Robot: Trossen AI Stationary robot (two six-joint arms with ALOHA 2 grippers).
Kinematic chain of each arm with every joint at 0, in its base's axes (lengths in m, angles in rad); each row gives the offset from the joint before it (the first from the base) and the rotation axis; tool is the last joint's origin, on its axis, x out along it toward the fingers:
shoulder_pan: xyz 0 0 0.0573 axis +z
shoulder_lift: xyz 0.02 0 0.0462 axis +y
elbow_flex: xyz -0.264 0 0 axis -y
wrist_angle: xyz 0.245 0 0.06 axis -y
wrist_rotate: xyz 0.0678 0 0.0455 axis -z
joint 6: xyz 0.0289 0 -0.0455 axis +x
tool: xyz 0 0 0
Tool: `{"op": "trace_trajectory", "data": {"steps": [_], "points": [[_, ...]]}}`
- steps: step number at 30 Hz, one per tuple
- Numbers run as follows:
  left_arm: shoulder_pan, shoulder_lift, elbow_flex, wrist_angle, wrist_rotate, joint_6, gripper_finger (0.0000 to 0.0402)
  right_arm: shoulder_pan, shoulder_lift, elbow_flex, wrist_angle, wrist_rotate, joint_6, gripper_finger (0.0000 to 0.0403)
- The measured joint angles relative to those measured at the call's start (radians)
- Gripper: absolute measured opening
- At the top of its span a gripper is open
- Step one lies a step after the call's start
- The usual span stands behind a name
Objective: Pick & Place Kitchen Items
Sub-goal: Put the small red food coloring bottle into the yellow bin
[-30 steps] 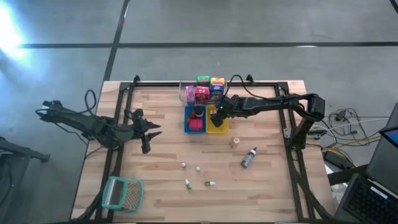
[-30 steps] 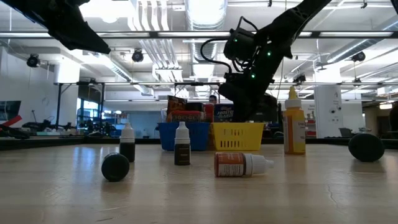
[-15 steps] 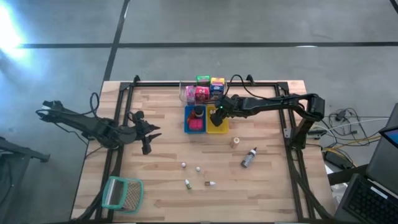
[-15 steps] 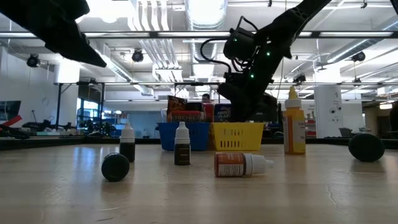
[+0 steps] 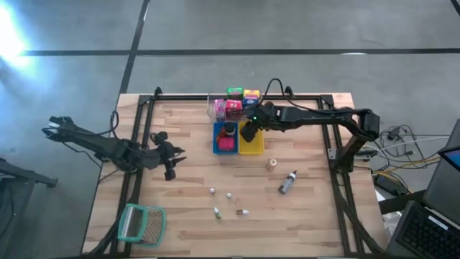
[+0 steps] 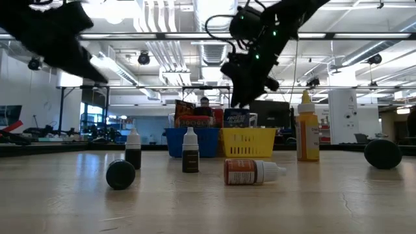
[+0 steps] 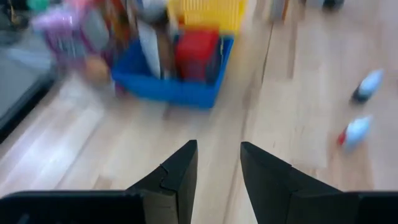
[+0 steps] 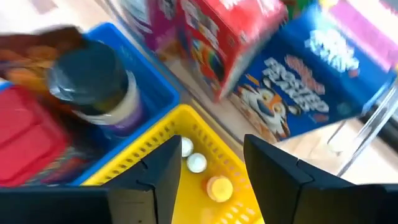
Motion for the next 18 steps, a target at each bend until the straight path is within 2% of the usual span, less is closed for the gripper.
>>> {"op": "trace_trajectory", "data": {"steps": [4,7,9,14,18], "points": [[0.004,0.000,0.036,0.229,-0.037,0.103,0.0129,0.023,-0.024,0.050,-0.030,0.014,-0.028,0.0150],[0.003,-0.001,0.082,0.363,-0.018,0.207,0.0129,0.036,-0.041,0.083,-0.049,0.027,-0.037,0.0138],[0.003,-0.001,0.118,0.388,0.030,0.272,0.0129,0.048,-0.056,0.101,-0.048,0.027,-0.047,0.0131],[0.002,0.018,0.202,0.387,0.232,0.357,0.0129,0.079,-0.100,0.131,-0.072,0.027,-0.059,0.0119],[0.002,0.061,0.240,0.371,0.267,0.317,0.0129,0.113,-0.135,0.148,-0.091,0.028,-0.063,0.0112]]}}
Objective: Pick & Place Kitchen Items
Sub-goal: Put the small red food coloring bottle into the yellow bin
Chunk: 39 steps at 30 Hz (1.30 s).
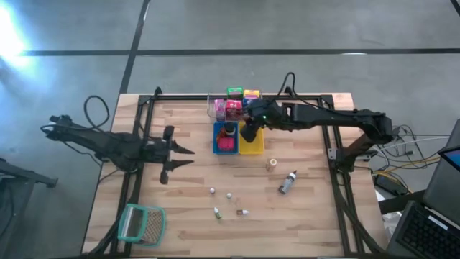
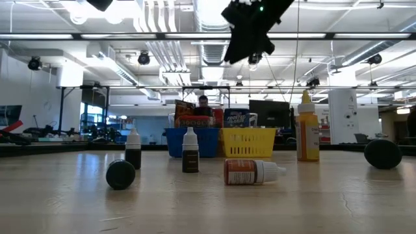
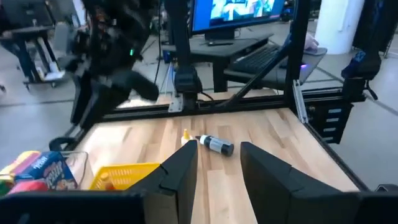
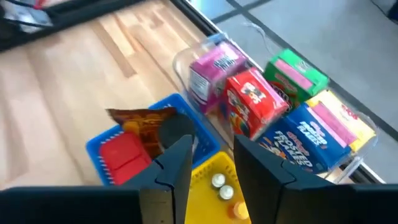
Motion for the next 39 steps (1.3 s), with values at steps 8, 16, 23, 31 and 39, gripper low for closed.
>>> {"op": "trace_trajectory", "data": {"steps": [8,16,23,31,39], "points": [[0.000,0.104,0.091,-0.073,0.000,-0.033,0.0129,0.093,-0.076,0.012,-0.031,0.025,0.008,0.0094],[0.000,0.138,0.106,-0.076,0.000,-0.149,0.0129,0.210,-0.133,0.012,-0.131,-0.053,0.077,0.0070],[0.000,0.138,0.106,-0.078,0.000,-0.183,0.0129,0.336,-0.129,0.012,-0.137,0.055,0.081,0.0057],[0.000,0.134,0.106,-0.270,0.209,-0.303,0.0129,0.410,-0.128,0.012,-0.170,0.110,0.086,0.0048],[-0.002,0.167,0.104,-0.423,0.249,-0.303,0.0129,0.417,-0.128,0.012,-0.387,0.191,0.216,0.0063]]}}
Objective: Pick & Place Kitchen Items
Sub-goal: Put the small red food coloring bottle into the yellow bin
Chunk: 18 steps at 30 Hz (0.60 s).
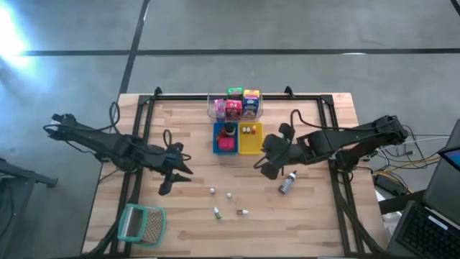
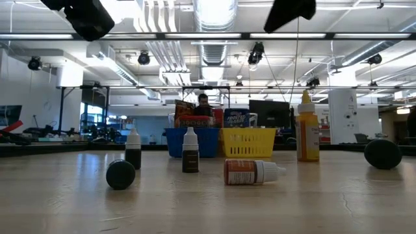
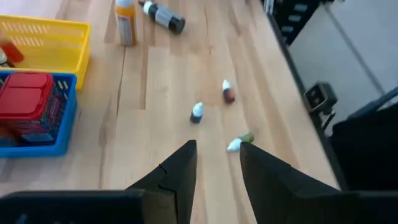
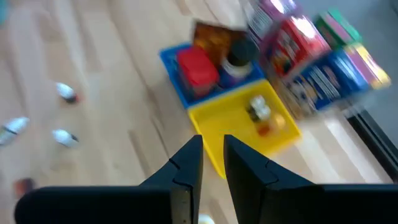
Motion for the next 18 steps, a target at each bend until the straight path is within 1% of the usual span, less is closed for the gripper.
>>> {"op": "trace_trajectory", "data": {"steps": [4,8,14,18], "points": [[0.000,0.043,0.000,-0.008,0.027,0.042,0.0129,0.000,0.000,0.000,-0.098,0.022,0.082,0.0074],[0.000,0.093,0.000,-0.027,0.067,0.087,0.0135,0.000,-0.003,0.000,-0.155,0.044,0.126,0.0085],[0.003,0.120,0.000,-0.096,0.081,0.118,0.0183,0.000,-0.014,-0.001,-0.170,0.070,0.140,0.0093],[0.003,0.109,0.000,-0.153,0.103,0.140,0.0210,0.000,-0.019,0.000,-0.173,0.097,0.161,0.0083]]}}
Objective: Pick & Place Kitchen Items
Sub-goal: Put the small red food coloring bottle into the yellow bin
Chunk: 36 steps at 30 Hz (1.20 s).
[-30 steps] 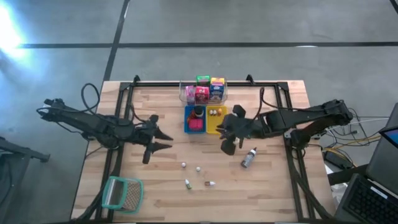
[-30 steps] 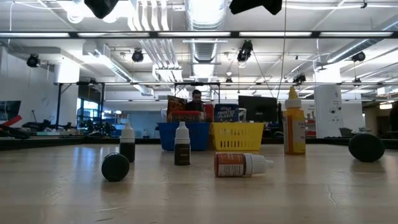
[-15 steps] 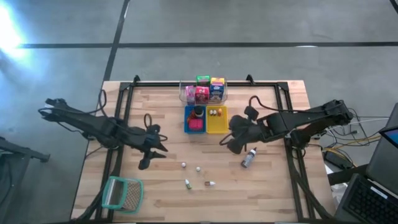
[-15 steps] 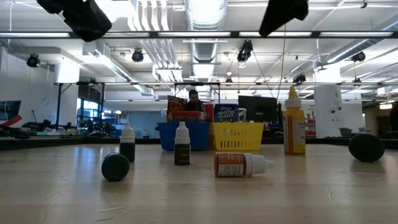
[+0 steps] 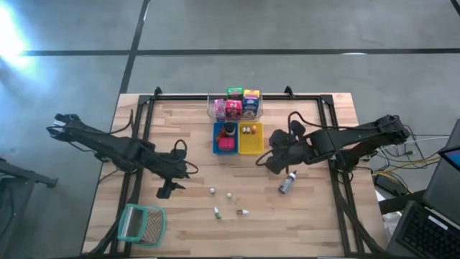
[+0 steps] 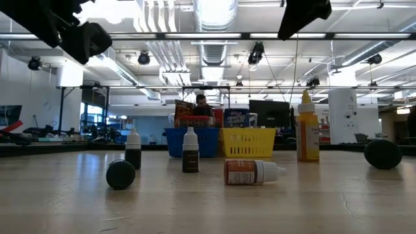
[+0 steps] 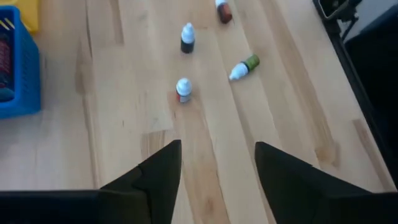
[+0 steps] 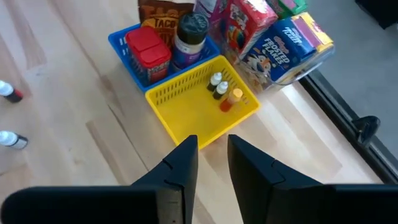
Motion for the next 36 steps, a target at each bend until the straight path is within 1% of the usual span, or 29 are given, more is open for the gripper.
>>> {"op": "trace_trajectory", "data": {"steps": [4,8,13,17,22,26,30,33,36], "points": [[0.000,-0.007,0.000,-0.001,0.005,0.005,0.0215,-0.001,-0.001,0.000,-0.004,0.024,0.008,0.0066],[0.000,-0.001,0.000,-0.001,0.011,-0.021,0.0212,-0.005,-0.002,0.000,-0.006,0.024,0.023,0.0051],[-0.016,-0.012,0.000,-0.004,-0.001,-0.056,0.0211,-0.005,-0.002,0.000,-0.007,0.024,0.023,0.0044],[-0.047,-0.043,0.002,0.001,-0.084,-0.116,0.0210,-0.005,-0.002,0.000,-0.008,0.024,0.022,0.0050],[-0.113,-0.062,0.002,0.004,-0.200,-0.193,0.0210,-0.005,-0.002,0.000,-0.012,0.024,0.006,0.0063],[-0.153,-0.052,0.001,0.038,-0.233,-0.226,0.0210,-0.005,-0.002,0.000,-0.012,0.024,0.000,0.0074],[-0.170,-0.048,0.001,0.057,-0.243,-0.241,0.0210,-0.005,-0.002,0.000,-0.014,0.024,0.000,0.0082],[-0.171,-0.048,0.001,0.043,-0.259,-0.262,0.0210,-0.005,-0.002,0.000,-0.014,0.024,0.003,0.0080],[-0.171,-0.049,0.001,0.023,-0.257,-0.297,0.0210,-0.005,-0.002,0.000,-0.014,0.023,0.004,0.0070]]}}
